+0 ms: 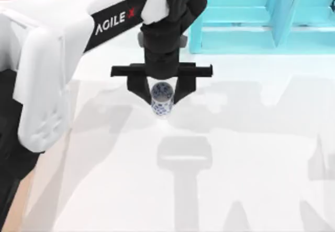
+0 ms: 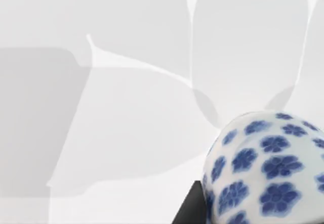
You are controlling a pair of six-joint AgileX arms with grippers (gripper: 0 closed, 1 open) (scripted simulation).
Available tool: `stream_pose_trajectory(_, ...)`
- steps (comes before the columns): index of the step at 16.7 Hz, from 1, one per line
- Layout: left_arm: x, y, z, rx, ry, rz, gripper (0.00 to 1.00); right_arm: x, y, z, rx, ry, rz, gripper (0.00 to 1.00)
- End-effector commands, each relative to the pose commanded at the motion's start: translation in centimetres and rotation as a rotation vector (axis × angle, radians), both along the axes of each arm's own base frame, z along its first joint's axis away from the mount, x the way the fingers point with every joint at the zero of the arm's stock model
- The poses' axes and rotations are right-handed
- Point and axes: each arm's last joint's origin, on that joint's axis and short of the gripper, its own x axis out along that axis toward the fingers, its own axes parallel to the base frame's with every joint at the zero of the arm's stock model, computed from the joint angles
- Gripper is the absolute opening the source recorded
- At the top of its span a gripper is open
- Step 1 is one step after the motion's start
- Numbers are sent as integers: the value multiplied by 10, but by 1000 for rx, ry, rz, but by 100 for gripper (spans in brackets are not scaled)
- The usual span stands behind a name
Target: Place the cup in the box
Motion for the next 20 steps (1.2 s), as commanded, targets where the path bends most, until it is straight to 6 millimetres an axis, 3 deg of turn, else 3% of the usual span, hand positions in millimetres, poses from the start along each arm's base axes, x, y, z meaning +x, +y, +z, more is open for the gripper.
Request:
stream_pose_trajectory(3, 20, 80, 29, -2, 1, 1, 0, 0, 0, 0, 0, 0, 0, 100)
stream_pose_trajectory(5, 22, 141, 50, -4, 1, 2, 0, 0, 0, 0, 0, 0, 0, 100)
stream_pose_trajectory(8, 5, 231, 80, -7, 1, 3, 0, 0, 0, 0, 0, 0, 0, 100)
stream_pose_trajectory(11, -29, 306, 101, -8, 1, 4, 0, 0, 0, 0, 0, 0, 0, 100)
stream_pose_trajectory(13, -52, 337, 112, -8, -2, 4, 0, 0, 0, 0, 0, 0, 0, 100)
stream_pose_trajectory(15, -68, 353, 117, -8, -2, 4, 0, 0, 0, 0, 0, 0, 0, 100)
stream_pose_trajectory(20, -70, 356, 117, -6, -2, 0, 0, 0, 0, 0, 0, 0, 0, 100)
